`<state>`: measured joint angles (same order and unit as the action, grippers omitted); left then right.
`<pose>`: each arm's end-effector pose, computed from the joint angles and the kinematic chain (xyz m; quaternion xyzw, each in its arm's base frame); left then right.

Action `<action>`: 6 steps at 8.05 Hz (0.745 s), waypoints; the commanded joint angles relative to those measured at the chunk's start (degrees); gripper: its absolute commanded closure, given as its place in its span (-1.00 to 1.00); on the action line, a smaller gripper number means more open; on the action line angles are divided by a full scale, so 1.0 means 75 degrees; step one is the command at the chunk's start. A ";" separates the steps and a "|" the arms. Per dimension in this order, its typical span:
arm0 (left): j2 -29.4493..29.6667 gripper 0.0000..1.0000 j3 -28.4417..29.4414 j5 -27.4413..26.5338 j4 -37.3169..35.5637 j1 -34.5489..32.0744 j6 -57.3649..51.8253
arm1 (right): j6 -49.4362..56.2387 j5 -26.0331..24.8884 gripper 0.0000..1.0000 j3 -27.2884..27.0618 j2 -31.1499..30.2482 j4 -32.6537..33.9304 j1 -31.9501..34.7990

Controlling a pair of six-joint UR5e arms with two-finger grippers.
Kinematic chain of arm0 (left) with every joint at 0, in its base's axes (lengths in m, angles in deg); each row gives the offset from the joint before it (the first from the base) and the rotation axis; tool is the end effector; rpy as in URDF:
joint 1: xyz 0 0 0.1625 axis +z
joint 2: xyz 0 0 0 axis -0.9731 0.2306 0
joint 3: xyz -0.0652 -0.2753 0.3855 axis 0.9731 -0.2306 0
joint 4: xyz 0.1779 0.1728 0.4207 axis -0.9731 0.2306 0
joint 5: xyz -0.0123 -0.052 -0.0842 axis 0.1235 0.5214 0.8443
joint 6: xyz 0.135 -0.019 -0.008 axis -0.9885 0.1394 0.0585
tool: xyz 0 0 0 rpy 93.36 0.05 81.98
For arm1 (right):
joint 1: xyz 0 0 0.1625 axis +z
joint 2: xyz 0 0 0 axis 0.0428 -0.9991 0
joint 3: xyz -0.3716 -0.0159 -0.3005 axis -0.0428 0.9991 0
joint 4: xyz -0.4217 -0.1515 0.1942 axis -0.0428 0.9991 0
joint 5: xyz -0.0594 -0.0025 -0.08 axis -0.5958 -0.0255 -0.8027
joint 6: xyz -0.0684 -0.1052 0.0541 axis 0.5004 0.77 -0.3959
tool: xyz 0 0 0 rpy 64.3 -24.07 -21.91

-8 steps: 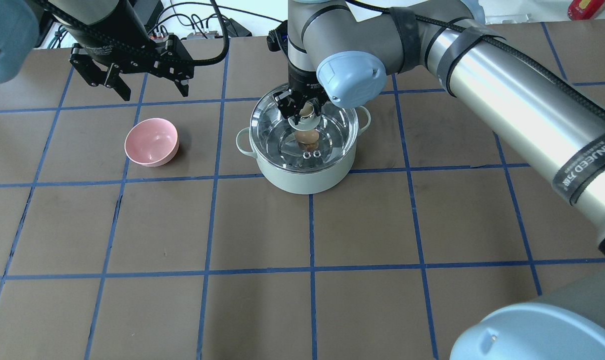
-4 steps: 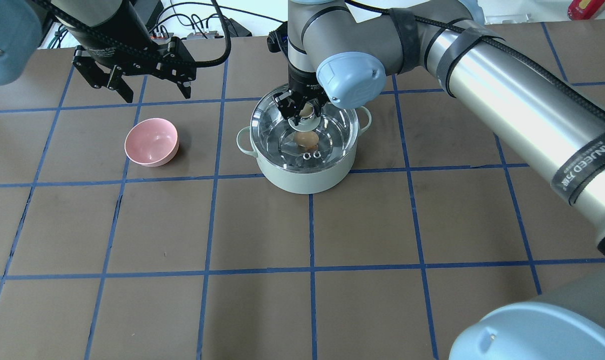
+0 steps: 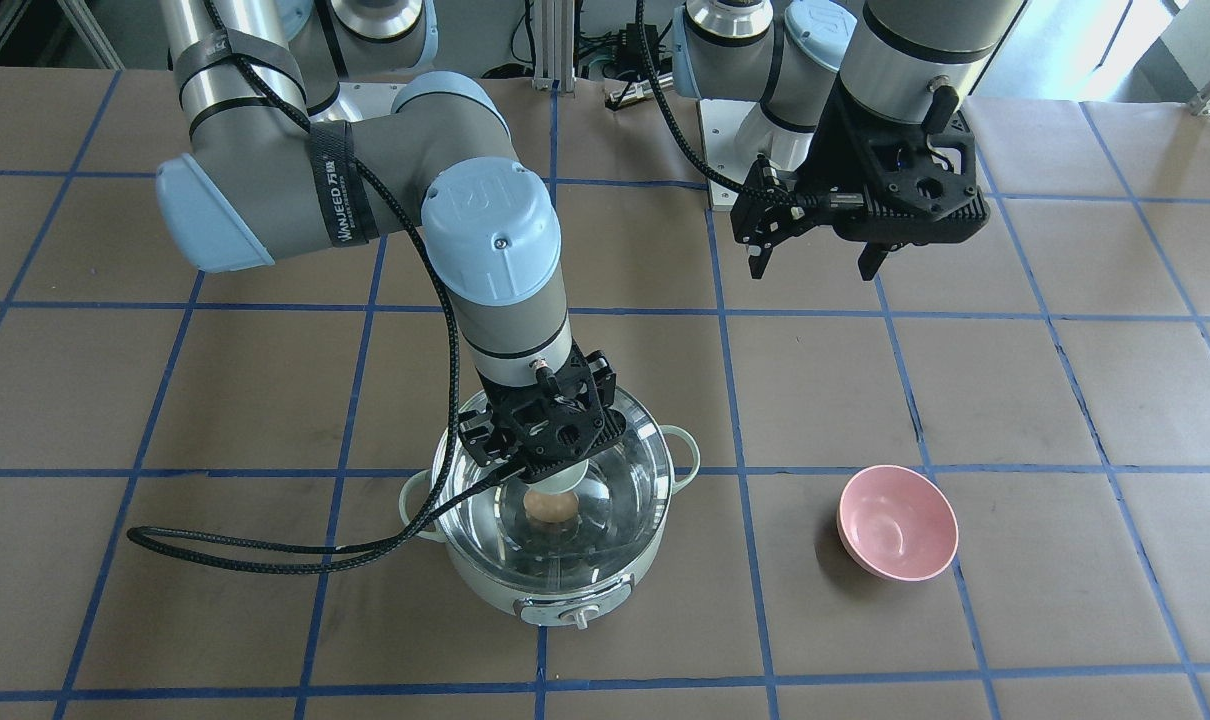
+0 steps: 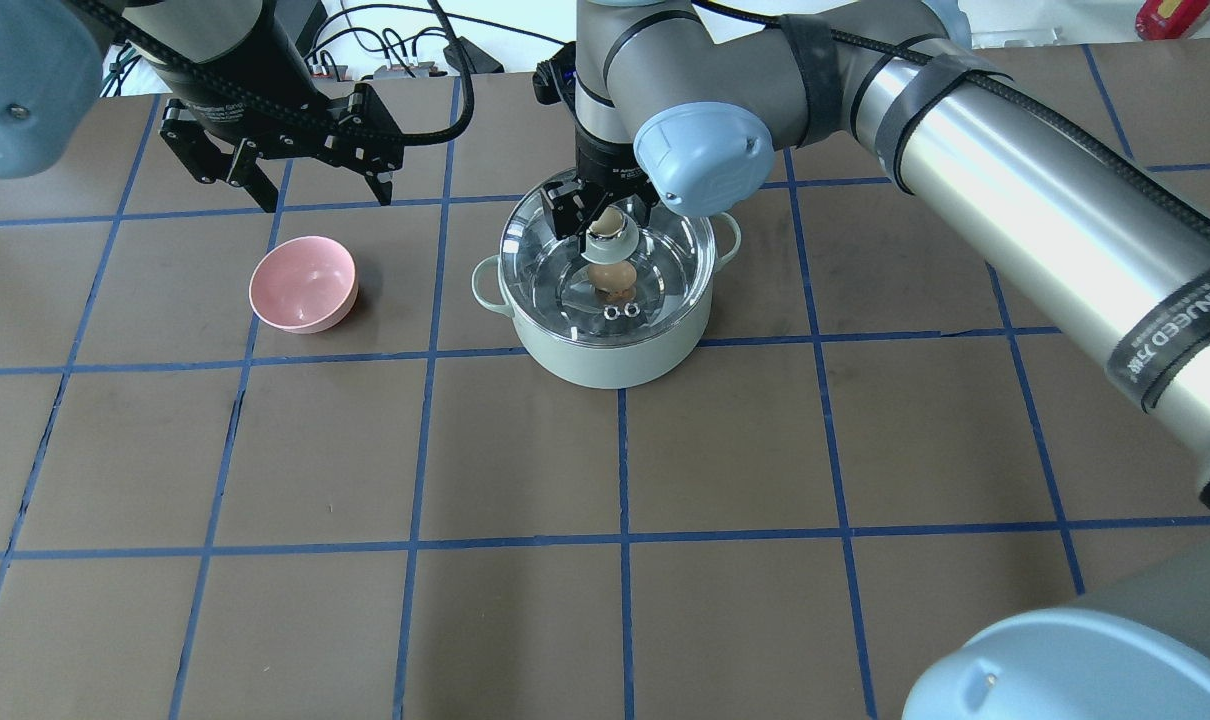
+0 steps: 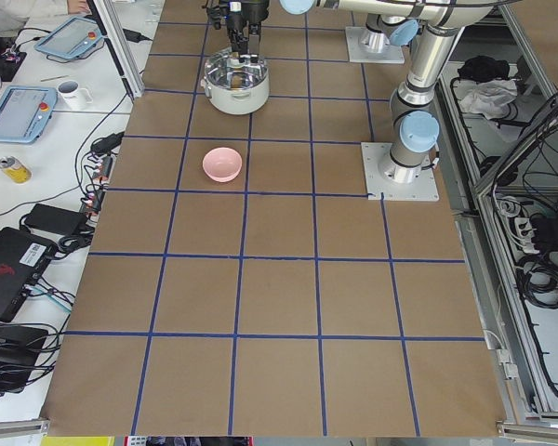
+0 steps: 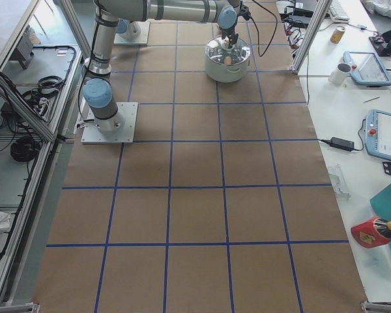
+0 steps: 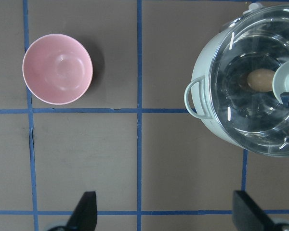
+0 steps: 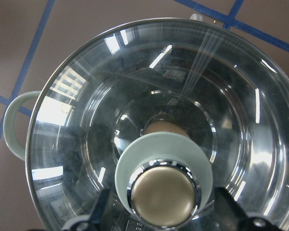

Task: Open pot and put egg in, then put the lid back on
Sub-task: 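Lower the lid onto the pot rim with the right gripper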

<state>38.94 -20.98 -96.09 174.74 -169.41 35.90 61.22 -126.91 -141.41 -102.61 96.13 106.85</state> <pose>-0.1622 -0.5906 0.5388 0.0083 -0.9996 0.0256 0.0031 0.3928 -0.6846 0.3454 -0.2183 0.9744 -0.0293 0.0446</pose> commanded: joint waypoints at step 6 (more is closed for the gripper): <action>-0.0004 -1.00 0.0002 -0.0025 -0.0012 0.0072 -0.0001 | -0.1546 -0.0671 -1.00 -0.0279 -0.1539 -0.1235 -0.0847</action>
<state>38.91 -20.96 -96.06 174.65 -169.05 35.90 52.14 -130.63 -142.20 -111.03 88.69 104.08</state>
